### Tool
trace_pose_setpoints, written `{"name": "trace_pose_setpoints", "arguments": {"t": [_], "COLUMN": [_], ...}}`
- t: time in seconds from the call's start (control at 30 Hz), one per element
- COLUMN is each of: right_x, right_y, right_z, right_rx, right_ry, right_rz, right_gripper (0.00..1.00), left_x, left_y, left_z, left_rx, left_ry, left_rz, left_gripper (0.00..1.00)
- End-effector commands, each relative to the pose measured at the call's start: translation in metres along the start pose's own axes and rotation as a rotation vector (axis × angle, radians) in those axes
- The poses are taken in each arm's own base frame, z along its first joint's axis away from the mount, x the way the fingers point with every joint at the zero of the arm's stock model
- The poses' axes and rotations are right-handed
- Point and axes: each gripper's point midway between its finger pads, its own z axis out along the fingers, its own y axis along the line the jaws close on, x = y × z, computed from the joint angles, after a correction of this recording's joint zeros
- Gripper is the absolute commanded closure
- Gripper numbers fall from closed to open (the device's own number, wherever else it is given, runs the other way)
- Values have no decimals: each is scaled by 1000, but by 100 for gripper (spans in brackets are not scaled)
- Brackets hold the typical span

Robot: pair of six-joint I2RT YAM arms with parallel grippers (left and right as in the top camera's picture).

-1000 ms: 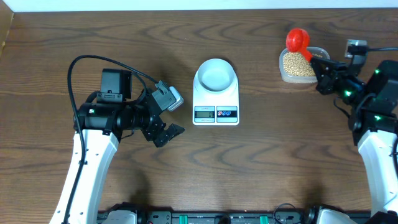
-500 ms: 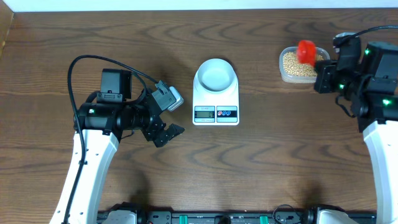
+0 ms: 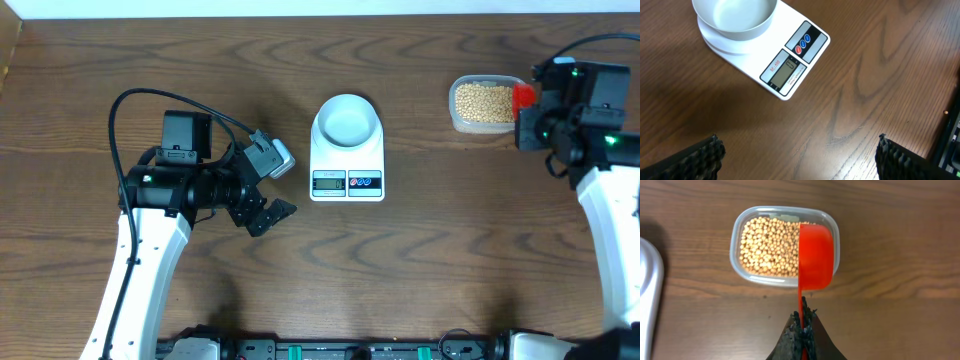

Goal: Scoop item into bowl and weigh 50g on scale
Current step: 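Tilt the red scoop with the right gripper down into the soybean tub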

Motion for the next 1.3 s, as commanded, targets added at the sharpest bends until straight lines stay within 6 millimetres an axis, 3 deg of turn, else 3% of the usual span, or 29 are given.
{"name": "trace_pose_setpoints", "arguments": {"t": [0.0,0.17,0.33,0.53,0.83,1.27], "right_x": [-6,-1,-7,-4,7,-5], "right_y": [2,17,16,31,17,22], "right_z": [13,35,42,50,67,76], "right_rx": [58,107,254,254,350,326], "right_ry": [12,60,70,92,173,113], "right_rz": [-129,-219,-316,-409,-501,-489], "right_gripper": [99,99,99,99,99,99], "left_x": [-8,-8,-8,-8,-8,-8], "left_y": [1,1,1,1,1,1], "left_z": [-8,-8,-8,-8,-8,-8], "left_rx": [-16,-16,-16,-16,-16,-16], "left_ry": [-21,-21,-21,-21,-21,-21], "left_rz": [30,30,30,30,30,30], "left_gripper": [1,2,1,0,2,1]}}
